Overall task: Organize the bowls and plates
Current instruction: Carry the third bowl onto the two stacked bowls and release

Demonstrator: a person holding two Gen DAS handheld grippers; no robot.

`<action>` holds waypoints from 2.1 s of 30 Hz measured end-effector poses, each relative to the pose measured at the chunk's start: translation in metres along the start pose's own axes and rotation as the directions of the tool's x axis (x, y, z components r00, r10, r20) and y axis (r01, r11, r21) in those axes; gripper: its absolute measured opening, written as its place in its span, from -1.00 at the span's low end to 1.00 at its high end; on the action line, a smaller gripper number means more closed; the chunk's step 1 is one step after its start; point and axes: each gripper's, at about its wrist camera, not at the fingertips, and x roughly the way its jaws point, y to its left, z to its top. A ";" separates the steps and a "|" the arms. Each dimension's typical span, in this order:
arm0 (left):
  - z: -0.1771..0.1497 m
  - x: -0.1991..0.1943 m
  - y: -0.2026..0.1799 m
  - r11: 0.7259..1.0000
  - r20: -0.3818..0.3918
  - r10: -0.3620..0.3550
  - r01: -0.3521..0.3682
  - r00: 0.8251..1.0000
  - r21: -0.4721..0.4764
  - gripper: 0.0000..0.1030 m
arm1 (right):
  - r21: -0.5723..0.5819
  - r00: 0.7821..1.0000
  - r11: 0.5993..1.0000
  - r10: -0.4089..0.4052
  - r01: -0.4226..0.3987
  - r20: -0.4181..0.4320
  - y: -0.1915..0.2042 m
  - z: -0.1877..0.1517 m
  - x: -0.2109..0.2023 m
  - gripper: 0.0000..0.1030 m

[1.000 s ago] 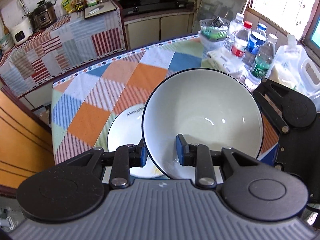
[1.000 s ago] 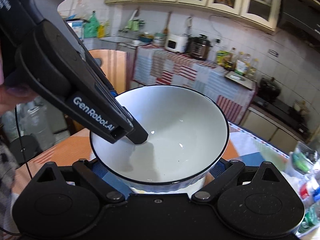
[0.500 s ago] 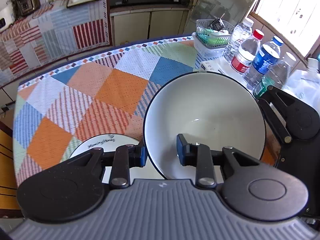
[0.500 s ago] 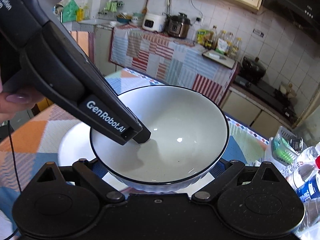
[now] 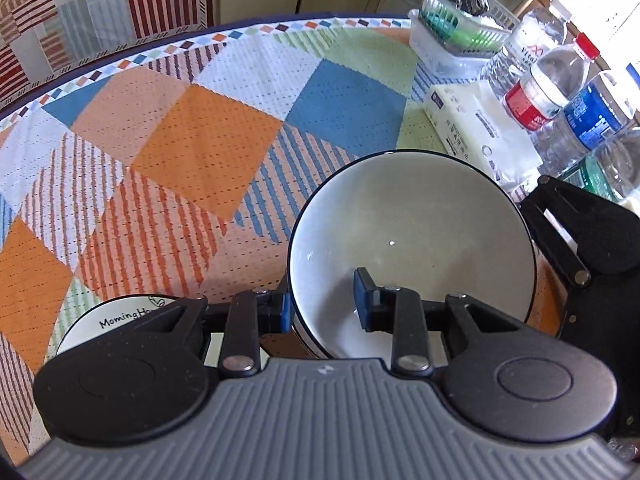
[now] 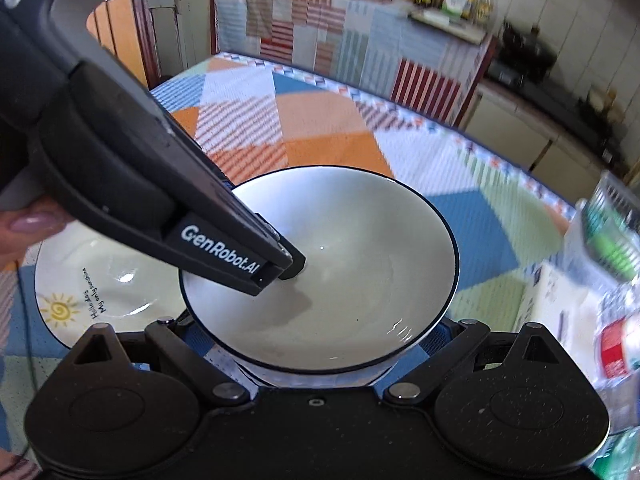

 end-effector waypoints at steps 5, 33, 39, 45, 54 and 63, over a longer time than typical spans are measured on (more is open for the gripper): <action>0.001 0.007 0.000 1.000 -0.016 -0.013 0.013 1.000 -0.002 -0.45 | -0.029 0.999 1.000 0.001 -0.002 -0.034 -0.002 -0.003 0.005 0.91; -0.021 0.000 -0.005 0.998 0.096 0.048 -0.051 0.994 0.031 -0.60 | -0.113 0.986 0.982 -0.160 0.153 -0.049 0.012 -0.002 -0.006 0.91; -0.025 -0.001 -0.003 0.999 0.093 0.036 -0.039 0.995 0.027 -0.66 | -0.067 0.992 0.991 -0.120 0.117 -0.036 0.010 -0.006 -0.018 0.91; -0.027 -0.001 -0.003 0.999 0.103 0.038 -0.039 0.994 0.014 -0.67 | -0.023 0.994 0.994 -0.107 0.106 -0.014 0.008 -0.013 -0.017 0.91; -0.028 -0.012 0.011 0.996 0.116 -0.041 0.050 0.992 -0.076 -0.57 | 0.090 0.994 0.991 -0.104 0.099 0.047 0.011 -0.030 -0.022 0.92; -0.033 -0.020 0.025 0.995 0.110 -0.034 0.044 0.993 -0.088 -0.54 | 0.169 0.988 0.981 -0.111 0.092 0.107 0.017 -0.047 -0.028 0.92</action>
